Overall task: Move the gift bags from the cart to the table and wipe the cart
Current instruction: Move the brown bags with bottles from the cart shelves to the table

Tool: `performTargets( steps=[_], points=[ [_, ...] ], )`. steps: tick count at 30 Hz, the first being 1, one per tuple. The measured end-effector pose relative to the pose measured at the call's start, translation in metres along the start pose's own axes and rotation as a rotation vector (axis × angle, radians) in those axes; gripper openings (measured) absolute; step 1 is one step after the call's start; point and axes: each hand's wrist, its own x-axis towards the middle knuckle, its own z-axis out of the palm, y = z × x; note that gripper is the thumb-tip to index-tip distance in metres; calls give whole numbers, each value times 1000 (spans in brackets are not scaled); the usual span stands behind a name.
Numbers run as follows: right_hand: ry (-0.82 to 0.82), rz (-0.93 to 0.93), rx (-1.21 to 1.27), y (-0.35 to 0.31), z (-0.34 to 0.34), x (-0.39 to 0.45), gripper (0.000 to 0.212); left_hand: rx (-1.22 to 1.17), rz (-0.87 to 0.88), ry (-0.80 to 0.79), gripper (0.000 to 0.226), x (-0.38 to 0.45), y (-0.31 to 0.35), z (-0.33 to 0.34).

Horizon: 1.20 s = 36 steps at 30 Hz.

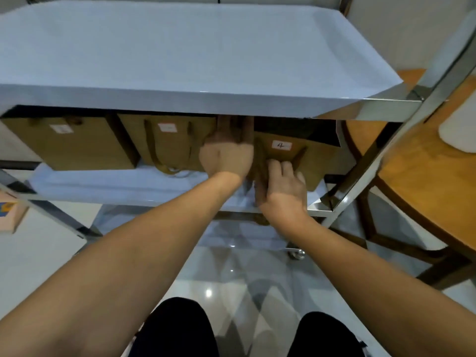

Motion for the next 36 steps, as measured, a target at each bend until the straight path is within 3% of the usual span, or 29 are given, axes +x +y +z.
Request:
performTargets(
  steps=[2, 5, 11, 14, 15, 16, 20, 22, 26, 30, 32, 34, 36],
  points=[
    [43, 0, -32, 6, 7, -1, 26, -49, -56, 35, 39, 1, 1, 9],
    [175, -154, -87, 13, 7, -14, 17, -131, -107, 74, 35, -10, -6, 12],
    [568, -481, 243, 10, -22, -26, 26, -300, 10, 139, 24, -45, -31, 6],
    [668, -466, 242, 4, -48, -16, 7, -309, -1, 178, 30, -51, -33, 3],
    [664, -400, 176, 3, -56, -11, 7, -315, -5, 187, 32, -54, -33, 1],
    [625, -311, 76, 1, -62, -7, 22, -327, -3, 199, 34, -58, -35, 1],
    [54, 28, -234, -8, -90, 9, 73, -369, -16, 217, 33, -75, -46, 0],
    [-64, 38, -289, -13, -98, 13, 73, -375, -22, 222, 26, -80, -49, 0],
    [-29, -48, -140, -23, -106, 13, 45, -366, -29, 242, 22, -80, -46, -2],
    [86, -279, 238, -28, -90, -3, 58, -338, -47, 256, 29, -77, -46, 1],
    [145, -341, 377, -32, -82, -14, 53, -333, -67, 269, 37, -74, -50, 3],
    [192, -320, 505, -38, -80, -26, 44, -337, -109, 258, 39, -71, -54, 3],
    [116, -211, 633, -47, -85, -36, 41, -360, -158, 213, 33, -72, -54, -1]
  ],
)
